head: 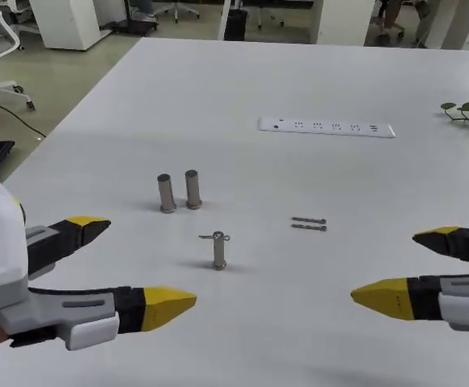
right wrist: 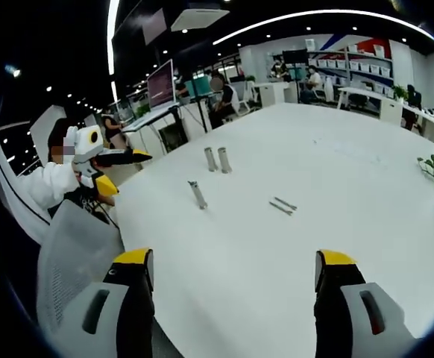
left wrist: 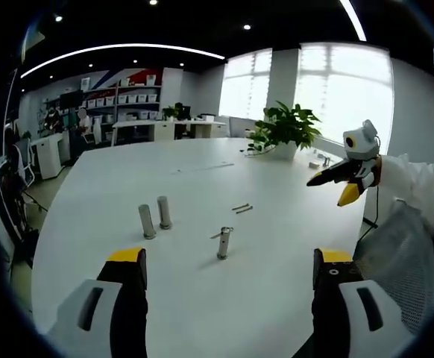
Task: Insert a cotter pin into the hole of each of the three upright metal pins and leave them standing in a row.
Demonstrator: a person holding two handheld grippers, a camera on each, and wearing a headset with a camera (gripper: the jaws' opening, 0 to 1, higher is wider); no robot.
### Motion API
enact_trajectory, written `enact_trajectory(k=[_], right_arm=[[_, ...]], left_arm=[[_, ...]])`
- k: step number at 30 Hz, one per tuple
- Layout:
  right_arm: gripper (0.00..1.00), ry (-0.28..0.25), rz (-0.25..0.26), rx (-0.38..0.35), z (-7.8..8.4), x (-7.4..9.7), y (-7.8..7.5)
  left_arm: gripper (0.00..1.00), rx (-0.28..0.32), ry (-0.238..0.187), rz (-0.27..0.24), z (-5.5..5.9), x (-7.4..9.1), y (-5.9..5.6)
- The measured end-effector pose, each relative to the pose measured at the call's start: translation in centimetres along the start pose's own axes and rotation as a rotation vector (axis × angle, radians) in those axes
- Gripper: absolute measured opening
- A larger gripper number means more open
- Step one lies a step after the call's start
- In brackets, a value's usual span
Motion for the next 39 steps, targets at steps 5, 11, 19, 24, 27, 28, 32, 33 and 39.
enact_trajectory(k=[5,11,19,24,27,28,32,33,39], right_arm=[[0.93,0.018,0.016,-0.032,1.1,0.7,-0.8],[0.95,0.032,0.008,-0.079,2.4,1.3,-1.0],[0.97,0.034,0.038,-0.144,4.0,2.0,-2.0],[0.96,0.011,0.051,-0.176,4.3,2.6,-2.3],[0.95,0.019,0.053,-0.183,4.6,2.7,-2.3],[0.95,0.019,0.062,-0.187,4.7,2.8,-2.4],[0.94,0.012,0.067,-0.209,4.8,3.1,-2.9],[0.94,0.011,0.068,-0.211,4.8,3.1,-2.9],[0.93,0.016,0.077,-0.229,5.1,3.0,-3.1]], left_arm=[[0.91,-0.01,0.003,-0.031,-1.0,-0.7,1.1],[0.91,0.014,-0.022,-0.051,-2.7,-1.7,2.6],[0.91,-0.011,0.016,-0.086,-3.9,-3.4,5.0],[0.86,-0.054,0.067,-0.118,-4.2,-4.1,6.6],[0.82,-0.057,0.075,-0.136,-4.6,-4.6,7.5],[0.8,-0.042,0.082,-0.136,-4.7,-4.9,7.9],[0.75,-0.048,0.096,-0.149,-4.9,-5.8,8.9],[0.74,-0.052,0.103,-0.149,-4.9,-6.2,9.1],[0.67,-0.094,0.152,-0.144,-4.8,-7.9,10.3]])
Point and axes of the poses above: the centre of the closed fingertips' face, and the gripper's own axes: x roughly backward along the fingers, y roughly to its left, z roughly out of its underside, the point moved 1 cm from there along x, roughly backward along the fingers, and after that the axes turned 10 degrees about y, right-handed, at the moved point
